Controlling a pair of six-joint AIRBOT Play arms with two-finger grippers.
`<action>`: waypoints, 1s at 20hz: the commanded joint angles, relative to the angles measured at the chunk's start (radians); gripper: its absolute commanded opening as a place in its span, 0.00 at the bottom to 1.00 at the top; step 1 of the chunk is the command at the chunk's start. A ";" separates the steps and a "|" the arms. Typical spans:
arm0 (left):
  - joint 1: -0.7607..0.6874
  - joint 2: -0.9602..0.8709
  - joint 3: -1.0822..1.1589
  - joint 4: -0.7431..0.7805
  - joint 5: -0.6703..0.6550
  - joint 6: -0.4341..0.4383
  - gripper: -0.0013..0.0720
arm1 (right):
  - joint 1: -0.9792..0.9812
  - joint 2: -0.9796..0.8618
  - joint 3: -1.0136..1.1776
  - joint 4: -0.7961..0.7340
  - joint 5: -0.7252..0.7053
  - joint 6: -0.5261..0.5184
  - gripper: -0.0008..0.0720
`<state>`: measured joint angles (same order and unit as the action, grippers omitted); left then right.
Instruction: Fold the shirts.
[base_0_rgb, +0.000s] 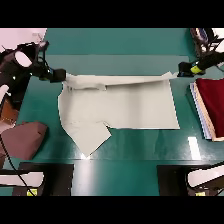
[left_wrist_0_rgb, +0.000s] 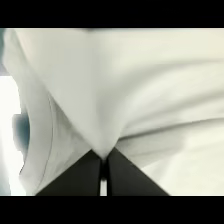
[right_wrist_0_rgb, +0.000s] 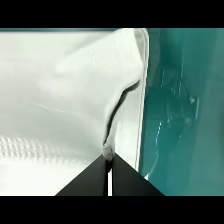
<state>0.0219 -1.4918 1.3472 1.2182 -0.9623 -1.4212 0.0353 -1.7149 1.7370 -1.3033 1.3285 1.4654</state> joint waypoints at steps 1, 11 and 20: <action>0.002 -0.002 -0.097 -0.030 0.044 0.014 0.05 | 0.013 0.011 -0.135 0.014 -0.053 0.038 0.04; 0.002 0.197 -0.227 0.154 -0.233 -0.105 0.86 | -0.028 0.203 -0.185 0.038 0.074 -0.012 0.55; -0.022 0.676 -0.863 -0.099 -0.226 -0.177 0.86 | -0.145 0.534 -0.537 0.056 -0.015 -0.016 0.54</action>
<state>0.0032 -0.9264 0.6369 1.2079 -1.1866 -1.5791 -0.0849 -1.2690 1.3022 -1.2488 1.3605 1.4521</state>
